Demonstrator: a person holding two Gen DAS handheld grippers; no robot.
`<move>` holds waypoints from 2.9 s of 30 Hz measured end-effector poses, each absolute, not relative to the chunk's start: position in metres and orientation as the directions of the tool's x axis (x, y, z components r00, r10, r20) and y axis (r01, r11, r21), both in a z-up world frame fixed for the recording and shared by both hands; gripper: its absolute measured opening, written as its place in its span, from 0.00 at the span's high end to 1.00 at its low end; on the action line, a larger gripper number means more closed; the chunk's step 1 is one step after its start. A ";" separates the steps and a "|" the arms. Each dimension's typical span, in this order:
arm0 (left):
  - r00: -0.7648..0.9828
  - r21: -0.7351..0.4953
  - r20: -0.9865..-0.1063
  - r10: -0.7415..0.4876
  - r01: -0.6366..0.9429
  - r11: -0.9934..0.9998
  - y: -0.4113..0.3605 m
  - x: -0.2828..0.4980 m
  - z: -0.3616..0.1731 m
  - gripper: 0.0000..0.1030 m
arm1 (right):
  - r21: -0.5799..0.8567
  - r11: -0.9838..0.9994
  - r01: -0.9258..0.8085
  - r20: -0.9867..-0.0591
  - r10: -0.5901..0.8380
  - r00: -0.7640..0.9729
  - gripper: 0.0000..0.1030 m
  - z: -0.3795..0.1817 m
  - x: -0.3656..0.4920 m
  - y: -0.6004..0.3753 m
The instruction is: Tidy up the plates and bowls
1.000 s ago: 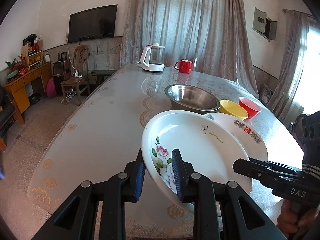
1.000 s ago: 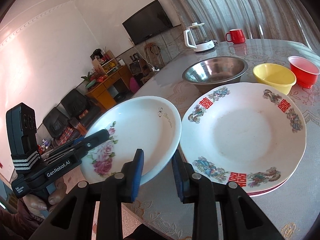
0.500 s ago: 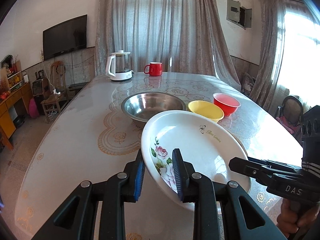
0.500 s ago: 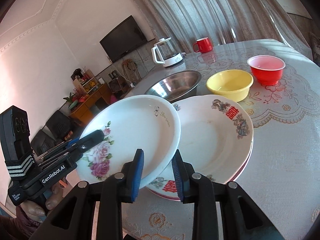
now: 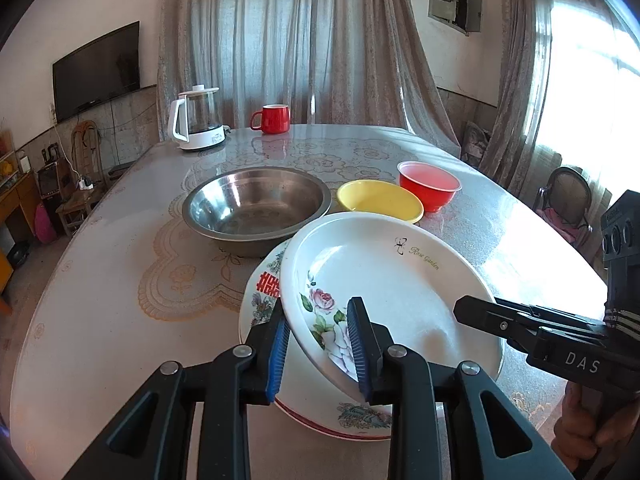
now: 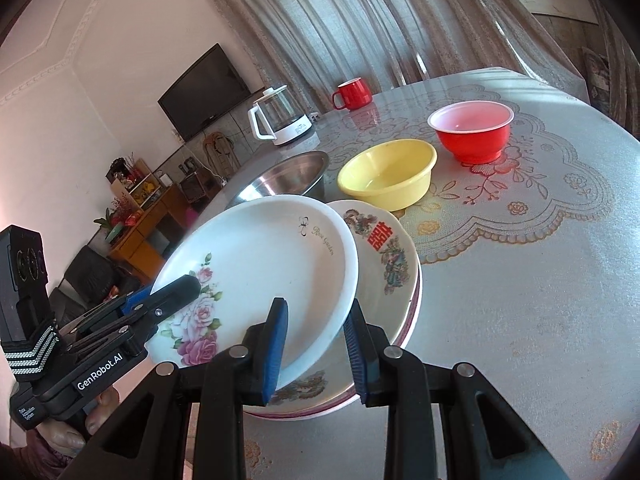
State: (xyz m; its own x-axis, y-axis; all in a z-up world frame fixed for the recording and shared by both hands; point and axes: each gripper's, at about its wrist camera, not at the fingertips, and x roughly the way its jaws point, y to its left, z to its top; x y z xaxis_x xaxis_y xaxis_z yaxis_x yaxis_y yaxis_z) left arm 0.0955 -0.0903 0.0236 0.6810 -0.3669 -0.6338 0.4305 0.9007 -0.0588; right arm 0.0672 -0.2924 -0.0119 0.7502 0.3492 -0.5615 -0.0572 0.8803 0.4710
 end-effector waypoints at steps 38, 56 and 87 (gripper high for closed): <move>0.596 -0.113 -0.723 -0.351 0.398 0.910 -0.089 0.110 -0.001 0.65 | 0.151 0.988 -0.022 -0.688 0.121 0.716 0.66 -0.016 0.098 -0.260; 0.609 -0.130 -0.707 -0.360 0.388 0.912 -0.080 0.099 0.006 0.57 | 0.115 0.993 -0.008 -0.675 0.085 0.733 0.61 -0.013 0.091 -0.258; 0.654 -0.160 -0.713 -0.251 0.196 0.967 -0.024 0.092 0.006 0.49 | 0.176 0.984 -0.001 -0.681 0.122 0.722 0.61 -0.011 0.081 -0.259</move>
